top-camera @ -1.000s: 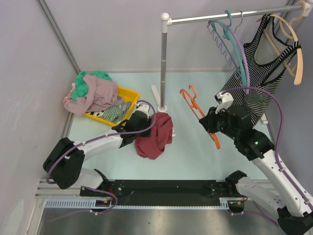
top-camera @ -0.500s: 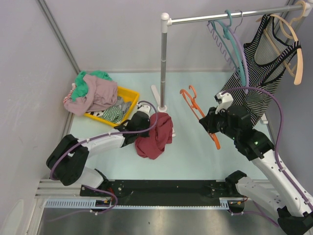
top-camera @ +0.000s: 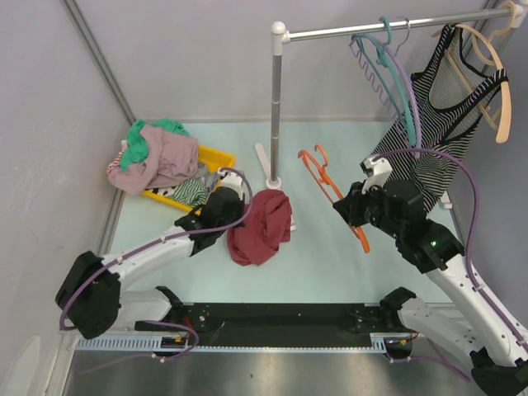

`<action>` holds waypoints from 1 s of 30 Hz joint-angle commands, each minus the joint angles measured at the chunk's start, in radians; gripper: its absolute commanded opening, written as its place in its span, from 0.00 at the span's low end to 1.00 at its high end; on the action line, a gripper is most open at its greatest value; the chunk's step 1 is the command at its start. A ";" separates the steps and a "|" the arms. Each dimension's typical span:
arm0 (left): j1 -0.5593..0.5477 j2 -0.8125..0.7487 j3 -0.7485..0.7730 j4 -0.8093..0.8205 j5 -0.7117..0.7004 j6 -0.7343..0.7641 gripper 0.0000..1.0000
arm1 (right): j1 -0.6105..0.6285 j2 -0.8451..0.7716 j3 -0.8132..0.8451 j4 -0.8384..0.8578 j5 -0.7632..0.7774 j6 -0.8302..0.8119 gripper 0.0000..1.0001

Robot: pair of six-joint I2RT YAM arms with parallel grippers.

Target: Place the tank top on the hanger

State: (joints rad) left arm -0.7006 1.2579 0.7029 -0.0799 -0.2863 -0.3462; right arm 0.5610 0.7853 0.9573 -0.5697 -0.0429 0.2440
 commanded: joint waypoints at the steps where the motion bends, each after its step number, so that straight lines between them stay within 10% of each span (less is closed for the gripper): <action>1: 0.019 -0.127 -0.060 -0.041 -0.040 0.026 0.00 | 0.033 -0.038 0.003 0.074 -0.071 0.006 0.00; 16: 0.199 -0.273 -0.151 -0.066 0.009 0.007 0.00 | 0.079 -0.109 -0.058 0.080 -0.474 0.006 0.00; 30: 0.263 -0.328 -0.166 -0.040 0.099 -0.010 0.00 | 0.168 -0.029 -0.196 0.267 -0.491 0.081 0.00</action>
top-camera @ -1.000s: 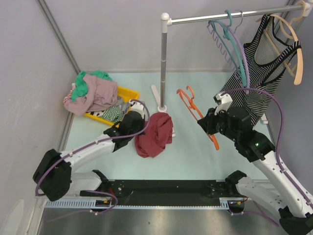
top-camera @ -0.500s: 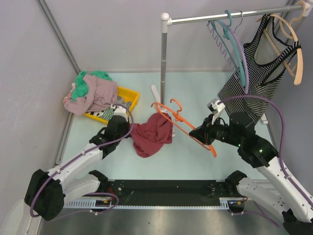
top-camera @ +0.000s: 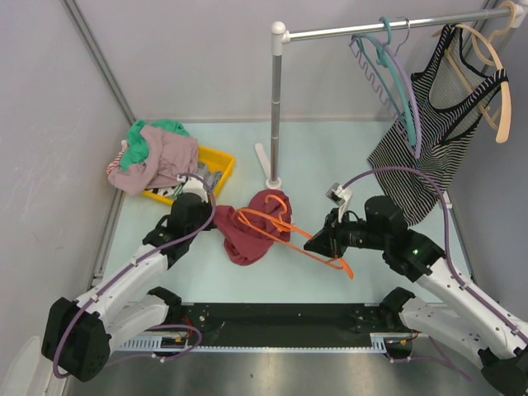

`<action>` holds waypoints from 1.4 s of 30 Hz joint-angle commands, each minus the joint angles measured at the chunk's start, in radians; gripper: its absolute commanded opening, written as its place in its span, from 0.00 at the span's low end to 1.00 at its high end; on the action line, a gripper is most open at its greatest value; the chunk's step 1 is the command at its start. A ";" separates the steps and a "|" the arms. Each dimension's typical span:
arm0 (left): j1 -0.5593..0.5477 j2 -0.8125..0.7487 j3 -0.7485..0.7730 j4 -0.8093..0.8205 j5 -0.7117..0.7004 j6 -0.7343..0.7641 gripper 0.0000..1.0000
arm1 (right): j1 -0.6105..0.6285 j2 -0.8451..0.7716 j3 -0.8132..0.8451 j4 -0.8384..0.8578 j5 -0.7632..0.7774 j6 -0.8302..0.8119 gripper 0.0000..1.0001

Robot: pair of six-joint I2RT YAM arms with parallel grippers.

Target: Place the tank top on the hanger

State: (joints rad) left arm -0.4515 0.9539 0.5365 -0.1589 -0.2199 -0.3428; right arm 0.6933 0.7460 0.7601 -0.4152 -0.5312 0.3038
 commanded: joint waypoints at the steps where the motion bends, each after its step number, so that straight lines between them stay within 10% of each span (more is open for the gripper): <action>1: 0.014 -0.029 -0.001 0.039 0.031 -0.013 0.00 | 0.040 0.019 -0.001 0.116 0.005 0.020 0.00; 42: 0.016 -0.107 0.290 0.007 0.608 -0.031 0.00 | 0.123 0.161 -0.087 0.406 0.022 0.095 0.00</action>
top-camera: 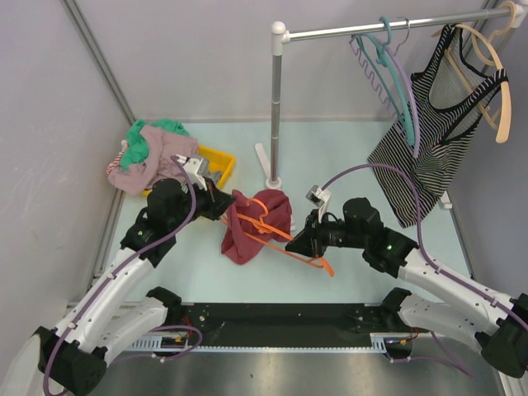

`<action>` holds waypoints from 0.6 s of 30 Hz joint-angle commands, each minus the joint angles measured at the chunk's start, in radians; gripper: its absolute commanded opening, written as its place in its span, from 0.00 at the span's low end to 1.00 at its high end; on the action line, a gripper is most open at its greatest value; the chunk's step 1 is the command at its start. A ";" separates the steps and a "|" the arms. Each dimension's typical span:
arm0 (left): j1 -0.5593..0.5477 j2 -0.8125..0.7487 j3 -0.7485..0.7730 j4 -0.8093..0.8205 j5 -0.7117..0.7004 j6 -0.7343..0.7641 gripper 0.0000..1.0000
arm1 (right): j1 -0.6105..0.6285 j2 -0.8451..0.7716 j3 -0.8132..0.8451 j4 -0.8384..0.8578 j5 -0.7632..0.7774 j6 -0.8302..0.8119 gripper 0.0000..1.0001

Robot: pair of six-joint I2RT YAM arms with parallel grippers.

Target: Place the tank top on the hanger

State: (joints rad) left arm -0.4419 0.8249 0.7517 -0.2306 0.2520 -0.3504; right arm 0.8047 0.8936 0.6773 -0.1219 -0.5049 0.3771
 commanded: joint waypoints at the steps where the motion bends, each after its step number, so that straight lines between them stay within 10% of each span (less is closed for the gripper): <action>1: 0.006 0.023 0.080 0.089 0.153 -0.041 0.00 | 0.010 0.014 -0.005 0.114 0.002 0.020 0.00; 16: 0.006 -0.046 -0.052 0.019 0.043 -0.032 0.00 | 0.002 -0.128 0.019 0.030 0.095 0.002 0.00; 18: 0.006 -0.058 -0.066 0.027 0.049 -0.032 0.15 | -0.002 -0.139 0.019 0.030 0.100 0.002 0.00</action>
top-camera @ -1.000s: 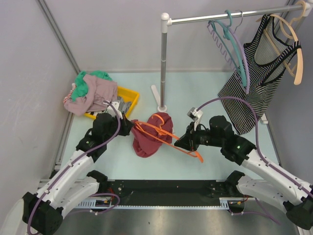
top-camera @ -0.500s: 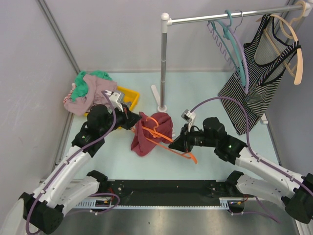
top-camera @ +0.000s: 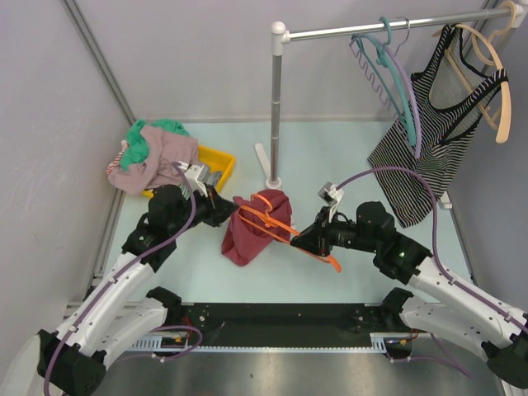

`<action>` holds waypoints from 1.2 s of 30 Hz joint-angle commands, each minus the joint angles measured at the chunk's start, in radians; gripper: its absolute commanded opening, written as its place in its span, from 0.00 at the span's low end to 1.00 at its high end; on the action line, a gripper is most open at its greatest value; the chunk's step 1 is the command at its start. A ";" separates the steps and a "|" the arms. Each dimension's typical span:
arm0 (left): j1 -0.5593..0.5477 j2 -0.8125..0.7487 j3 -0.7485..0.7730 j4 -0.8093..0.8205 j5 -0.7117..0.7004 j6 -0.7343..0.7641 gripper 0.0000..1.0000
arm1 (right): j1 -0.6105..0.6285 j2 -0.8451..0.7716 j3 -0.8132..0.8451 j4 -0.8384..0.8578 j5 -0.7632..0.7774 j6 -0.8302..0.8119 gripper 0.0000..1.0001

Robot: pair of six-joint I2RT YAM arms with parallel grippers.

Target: Place the tank top on the hanger

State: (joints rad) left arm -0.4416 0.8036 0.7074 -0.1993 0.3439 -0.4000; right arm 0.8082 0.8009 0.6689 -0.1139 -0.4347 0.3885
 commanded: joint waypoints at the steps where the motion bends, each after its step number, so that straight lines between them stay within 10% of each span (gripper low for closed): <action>1: 0.006 -0.038 -0.025 -0.006 -0.037 0.018 0.23 | -0.006 -0.049 0.028 0.022 0.030 -0.010 0.00; 6: 0.006 -0.058 -0.014 -0.063 -0.046 0.055 0.69 | -0.010 -0.049 0.037 0.025 0.030 -0.014 0.00; 12: 0.007 -0.122 0.017 -0.143 -0.094 0.111 0.96 | -0.049 -0.037 0.023 0.066 -0.024 -0.001 0.00; 36: 0.007 -0.046 0.193 -0.155 0.340 0.590 0.95 | -0.302 -0.022 0.097 0.210 -0.538 0.165 0.00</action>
State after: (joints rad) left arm -0.4404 0.7280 0.8593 -0.3428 0.5747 0.0856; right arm 0.5358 0.7933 0.7097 -0.0227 -0.8555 0.4931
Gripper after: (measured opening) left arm 0.942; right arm 0.154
